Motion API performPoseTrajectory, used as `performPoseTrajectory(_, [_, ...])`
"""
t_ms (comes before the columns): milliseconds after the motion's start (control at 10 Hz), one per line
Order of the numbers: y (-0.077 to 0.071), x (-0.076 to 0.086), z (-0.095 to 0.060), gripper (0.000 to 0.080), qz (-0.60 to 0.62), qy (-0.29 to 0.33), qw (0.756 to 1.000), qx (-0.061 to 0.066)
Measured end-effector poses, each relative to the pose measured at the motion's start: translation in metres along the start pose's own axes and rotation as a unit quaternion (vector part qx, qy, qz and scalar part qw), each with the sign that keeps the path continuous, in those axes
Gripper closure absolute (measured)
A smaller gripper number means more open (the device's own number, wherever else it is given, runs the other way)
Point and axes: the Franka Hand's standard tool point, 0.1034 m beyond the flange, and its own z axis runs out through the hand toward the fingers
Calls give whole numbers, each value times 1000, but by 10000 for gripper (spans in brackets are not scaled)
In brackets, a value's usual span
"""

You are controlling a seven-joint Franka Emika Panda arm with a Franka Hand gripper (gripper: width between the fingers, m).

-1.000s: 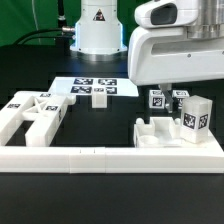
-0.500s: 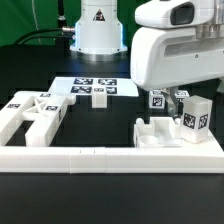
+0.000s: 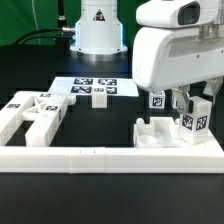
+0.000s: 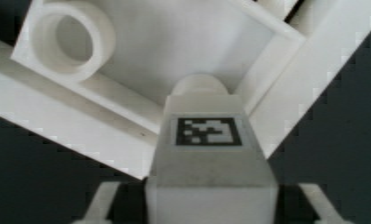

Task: Assemble chair

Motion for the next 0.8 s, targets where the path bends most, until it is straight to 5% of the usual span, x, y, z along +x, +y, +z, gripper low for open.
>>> performPoseTrajectory(400, [-2, 0, 0, 512, 172, 3, 985, 4])
performPoseTrajectory(800, [-3, 1, 1, 512, 398, 17, 917, 1])
